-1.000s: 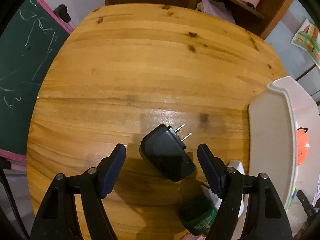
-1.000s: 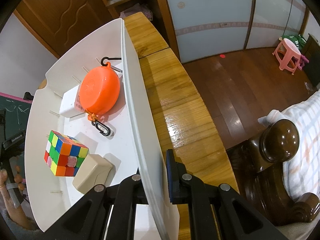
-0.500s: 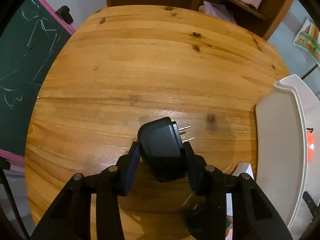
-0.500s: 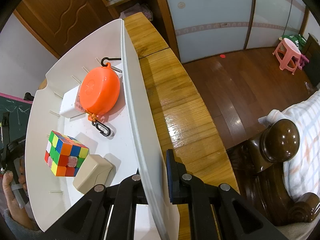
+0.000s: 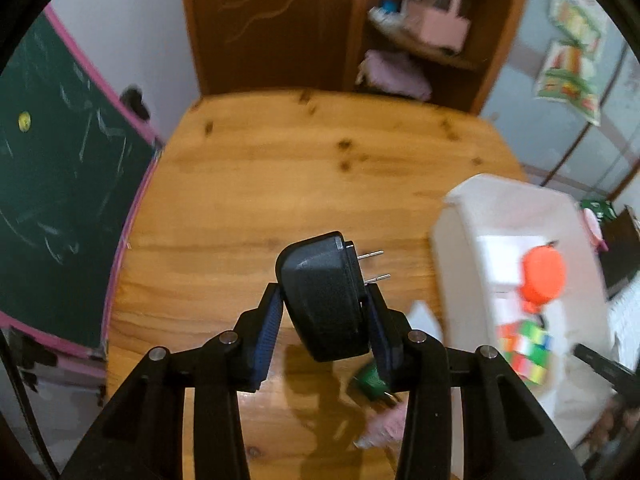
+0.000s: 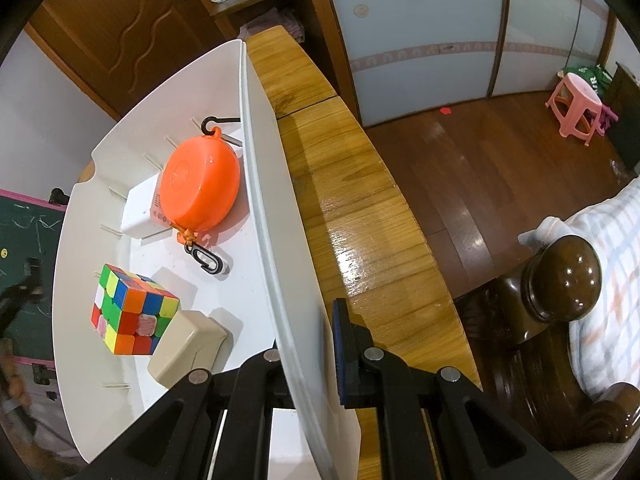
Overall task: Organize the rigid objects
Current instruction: 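Carry the black charger into the bin and open the left tool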
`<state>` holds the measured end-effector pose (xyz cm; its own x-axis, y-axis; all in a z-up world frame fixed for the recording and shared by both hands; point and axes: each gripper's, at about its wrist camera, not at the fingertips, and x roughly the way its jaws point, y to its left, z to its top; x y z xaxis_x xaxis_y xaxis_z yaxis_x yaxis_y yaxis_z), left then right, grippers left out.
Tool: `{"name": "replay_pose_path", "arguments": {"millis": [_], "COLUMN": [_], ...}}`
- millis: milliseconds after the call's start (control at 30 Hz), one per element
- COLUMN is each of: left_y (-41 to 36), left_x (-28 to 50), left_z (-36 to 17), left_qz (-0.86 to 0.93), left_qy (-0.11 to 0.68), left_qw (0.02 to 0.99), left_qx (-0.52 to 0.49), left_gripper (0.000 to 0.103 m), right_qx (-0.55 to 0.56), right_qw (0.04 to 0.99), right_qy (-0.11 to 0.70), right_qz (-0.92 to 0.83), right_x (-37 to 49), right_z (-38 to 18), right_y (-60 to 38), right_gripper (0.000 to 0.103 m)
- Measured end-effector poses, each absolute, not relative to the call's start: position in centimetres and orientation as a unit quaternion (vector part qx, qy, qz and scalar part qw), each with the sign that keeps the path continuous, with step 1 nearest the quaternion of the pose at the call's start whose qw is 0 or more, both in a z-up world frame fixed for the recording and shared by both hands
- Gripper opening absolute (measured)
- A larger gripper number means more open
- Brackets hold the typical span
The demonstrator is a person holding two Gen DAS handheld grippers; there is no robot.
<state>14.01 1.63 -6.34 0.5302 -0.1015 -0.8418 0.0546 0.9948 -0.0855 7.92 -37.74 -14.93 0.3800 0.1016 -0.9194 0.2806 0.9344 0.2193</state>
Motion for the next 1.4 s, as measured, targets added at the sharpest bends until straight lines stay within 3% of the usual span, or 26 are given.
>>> {"name": "replay_pose_path", "arguments": {"millis": [233,467,900,1400], "left_y": [-2.1,-7.8,-16.9,-22.6], "left_x": [10.7,8.7,9.6,12.8], "left_z": [0.7,2.6,-1.2,-9.2], "left_qz": [-0.117,-0.185,-0.234,-0.208], "left_qy": [0.429,0.417,0.477,0.548], "left_qw": [0.895,0.89,0.844,0.8], "left_qx": [-0.018,0.014,0.067,0.132], "left_gripper": [0.045,0.045,0.045,0.045], "right_qx": [0.172,0.179,0.185,0.18], "right_qw": [0.814,0.816,0.825,0.827], "right_qy": [0.553,0.547,0.532,0.533], "right_qz": [-0.052,-0.049,-0.047,-0.027], "right_x": [8.0,7.9,7.2,6.7], "right_z": [-15.1,-15.1,-14.9,-14.9], "right_y": [-37.7,-37.9,-38.0,-37.9], "right_gripper": [0.009,0.009,0.006,0.008]}}
